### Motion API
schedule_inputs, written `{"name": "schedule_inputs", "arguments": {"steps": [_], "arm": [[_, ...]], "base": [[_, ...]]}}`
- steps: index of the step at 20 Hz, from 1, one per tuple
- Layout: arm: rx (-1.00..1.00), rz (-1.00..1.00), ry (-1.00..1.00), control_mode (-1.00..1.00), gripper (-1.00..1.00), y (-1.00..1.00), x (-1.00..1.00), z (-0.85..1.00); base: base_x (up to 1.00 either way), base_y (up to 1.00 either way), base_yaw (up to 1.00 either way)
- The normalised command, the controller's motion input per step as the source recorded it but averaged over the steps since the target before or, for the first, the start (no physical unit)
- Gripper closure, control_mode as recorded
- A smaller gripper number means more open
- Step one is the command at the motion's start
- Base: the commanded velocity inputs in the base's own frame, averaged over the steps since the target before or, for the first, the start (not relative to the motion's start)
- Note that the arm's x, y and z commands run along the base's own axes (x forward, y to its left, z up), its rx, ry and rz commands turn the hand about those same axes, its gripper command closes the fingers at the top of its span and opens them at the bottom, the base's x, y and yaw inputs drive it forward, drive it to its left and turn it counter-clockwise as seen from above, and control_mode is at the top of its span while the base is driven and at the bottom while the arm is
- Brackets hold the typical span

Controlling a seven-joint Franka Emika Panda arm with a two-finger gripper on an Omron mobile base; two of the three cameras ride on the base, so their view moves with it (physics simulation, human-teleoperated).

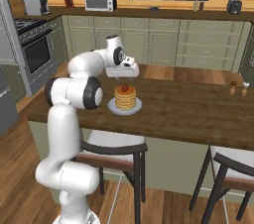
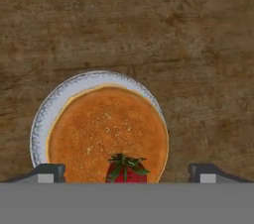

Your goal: Take the strawberry from the fridge and place it on top of the pancake, located on the dining counter.

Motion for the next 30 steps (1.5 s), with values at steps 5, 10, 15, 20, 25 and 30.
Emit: {"name": "schedule_inputs", "arguments": {"steps": [5, 10, 15, 20, 25, 30], "arm": [[-0.28, -0.03, -0.18, -1.0, -1.0, 0.64, -0.64, 0.44], [-0.13, 0.0, -0.08, -1.0, -1.0, 0.84, -1.0, 0.03], [-0.02, 0.0, 0.03, -1.0, -1.0, 0.6, -1.0, 0.09], [-0.01, 0.0, 0.04, -1.0, -1.0, 0.48, -1.0, 0.51], [-0.06, 0.0, 0.01, -1.0, -1.0, 0.47, -1.0, 0.46], [-0.1, 0.0, 0.03, -1.0, -1.0, 0.27, -1.0, 0.12]], "base": [[0.0, 0.0, 0.0], [0.0, 0.0, 0.0], [0.0, 0.0, 0.0], [0.0, 0.0, 0.0], [0.0, 0.0, 0.0], [0.0, 0.0, 0.0]]}}
